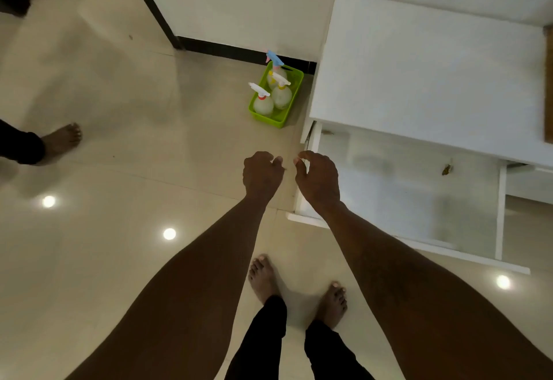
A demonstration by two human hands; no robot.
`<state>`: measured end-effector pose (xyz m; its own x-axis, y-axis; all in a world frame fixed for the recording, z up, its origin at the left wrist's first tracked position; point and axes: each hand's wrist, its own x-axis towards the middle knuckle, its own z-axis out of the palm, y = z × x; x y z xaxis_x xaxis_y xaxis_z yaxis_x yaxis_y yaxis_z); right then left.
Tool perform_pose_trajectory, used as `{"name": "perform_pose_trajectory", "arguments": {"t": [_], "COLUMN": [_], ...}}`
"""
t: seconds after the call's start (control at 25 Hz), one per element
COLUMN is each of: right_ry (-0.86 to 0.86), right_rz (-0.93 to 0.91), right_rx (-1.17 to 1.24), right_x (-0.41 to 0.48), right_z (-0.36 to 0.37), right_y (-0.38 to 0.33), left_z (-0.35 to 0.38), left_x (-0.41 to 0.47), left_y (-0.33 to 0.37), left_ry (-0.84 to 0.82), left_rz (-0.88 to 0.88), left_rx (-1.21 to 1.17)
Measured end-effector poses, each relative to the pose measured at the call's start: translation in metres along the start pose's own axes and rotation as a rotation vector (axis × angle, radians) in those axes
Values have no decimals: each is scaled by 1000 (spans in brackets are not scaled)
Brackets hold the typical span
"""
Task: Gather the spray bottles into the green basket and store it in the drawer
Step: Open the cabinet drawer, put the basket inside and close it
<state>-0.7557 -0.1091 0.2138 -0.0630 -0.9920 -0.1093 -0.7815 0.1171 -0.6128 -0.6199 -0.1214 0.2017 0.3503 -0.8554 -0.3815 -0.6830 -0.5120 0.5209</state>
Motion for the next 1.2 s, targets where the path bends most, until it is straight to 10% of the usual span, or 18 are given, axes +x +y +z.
{"name": "perform_pose_trajectory", "arguments": {"t": [0.76, 1.2], "right_ry": [-20, 22], "right_rz": [131, 276], "right_rx": [83, -14], "right_x": [179, 307], "right_z": [82, 169], "right_y": [-61, -18], "left_z": [-47, 51], "left_x": [192, 323], "left_y": [2, -24], "left_ry": [-73, -181], "left_rz": [-380, -727], "left_rx": [7, -473]}}
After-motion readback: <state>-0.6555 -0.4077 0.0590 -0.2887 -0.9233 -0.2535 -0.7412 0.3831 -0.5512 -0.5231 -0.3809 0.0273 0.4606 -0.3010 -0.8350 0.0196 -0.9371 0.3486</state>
